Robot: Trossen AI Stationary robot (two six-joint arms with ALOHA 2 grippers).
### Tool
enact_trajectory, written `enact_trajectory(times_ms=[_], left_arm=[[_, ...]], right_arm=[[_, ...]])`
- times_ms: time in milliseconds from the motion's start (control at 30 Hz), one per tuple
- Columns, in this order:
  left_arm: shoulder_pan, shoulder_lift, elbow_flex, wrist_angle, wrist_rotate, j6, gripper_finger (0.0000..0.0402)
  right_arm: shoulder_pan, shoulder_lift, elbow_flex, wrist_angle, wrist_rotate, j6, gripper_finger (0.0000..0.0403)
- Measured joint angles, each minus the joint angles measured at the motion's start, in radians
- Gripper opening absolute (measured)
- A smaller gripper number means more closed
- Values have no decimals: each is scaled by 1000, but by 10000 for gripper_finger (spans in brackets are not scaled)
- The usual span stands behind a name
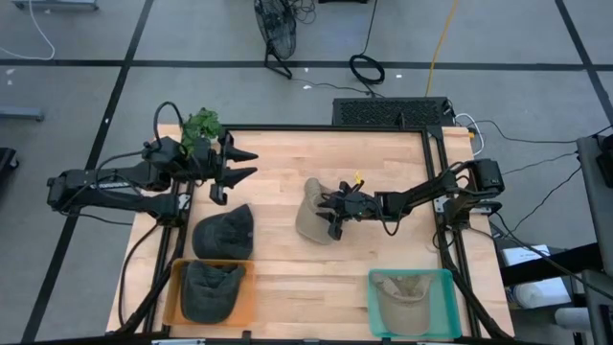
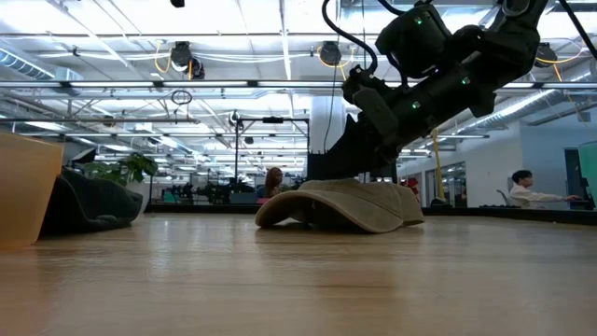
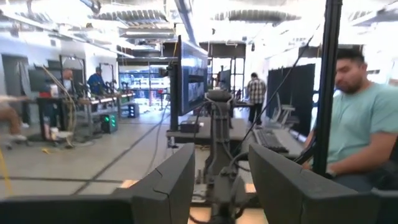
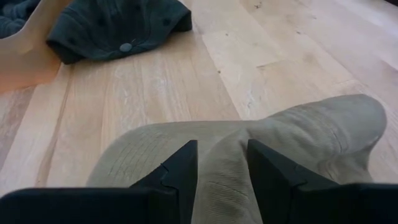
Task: Pick & Place hat
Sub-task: Put the brown cap into the blue bin
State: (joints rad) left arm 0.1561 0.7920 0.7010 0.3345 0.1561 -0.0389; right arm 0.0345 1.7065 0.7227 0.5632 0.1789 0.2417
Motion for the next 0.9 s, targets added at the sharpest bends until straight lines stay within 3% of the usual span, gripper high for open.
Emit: enact_trajectory(times_ms=[233, 600, 900], left_arm=[[-33, 47, 0, 41, 0, -43, 163], [-60, 182, 0, 318, -1, 11, 163], [-59, 203, 0, 336, -106, 81, 163]], right_arm=[[5, 0, 0, 0, -2, 26, 121], [40, 0, 0, -7, 3, 71, 121], [18, 0, -1, -9, -18, 60, 121]])
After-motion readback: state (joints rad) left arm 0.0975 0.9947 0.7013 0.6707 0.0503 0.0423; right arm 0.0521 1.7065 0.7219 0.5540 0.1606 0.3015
